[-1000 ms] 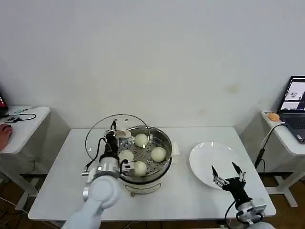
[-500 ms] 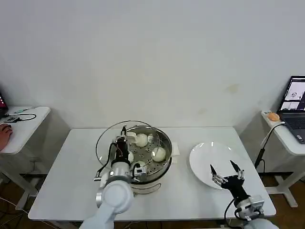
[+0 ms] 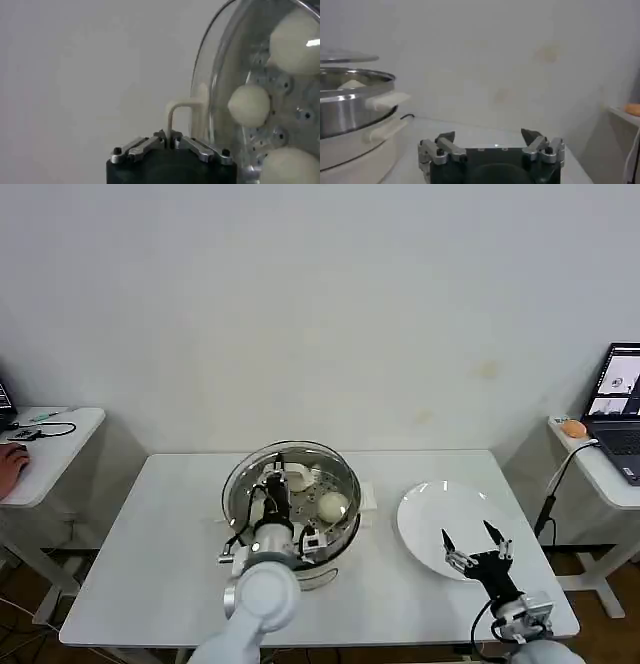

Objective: Take steamed baozi put them in steamer then cover it.

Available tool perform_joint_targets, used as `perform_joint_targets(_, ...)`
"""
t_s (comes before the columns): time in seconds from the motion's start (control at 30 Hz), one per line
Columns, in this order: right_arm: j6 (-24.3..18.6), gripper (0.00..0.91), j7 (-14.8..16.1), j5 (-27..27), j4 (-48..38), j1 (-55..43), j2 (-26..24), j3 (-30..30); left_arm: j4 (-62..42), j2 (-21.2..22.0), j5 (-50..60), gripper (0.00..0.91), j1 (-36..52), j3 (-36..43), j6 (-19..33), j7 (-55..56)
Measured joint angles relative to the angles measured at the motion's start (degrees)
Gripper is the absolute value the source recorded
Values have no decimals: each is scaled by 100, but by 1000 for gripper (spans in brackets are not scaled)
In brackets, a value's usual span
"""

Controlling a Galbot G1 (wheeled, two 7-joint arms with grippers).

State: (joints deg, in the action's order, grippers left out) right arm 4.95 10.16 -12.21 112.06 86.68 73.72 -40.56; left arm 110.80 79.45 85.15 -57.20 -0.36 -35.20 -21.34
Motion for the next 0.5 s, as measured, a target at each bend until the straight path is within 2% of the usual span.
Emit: perform_joint_targets(0.5,-39,907,12,18,-122,-52,-2,8,-208,147,135,0,85,28,-4,-109)
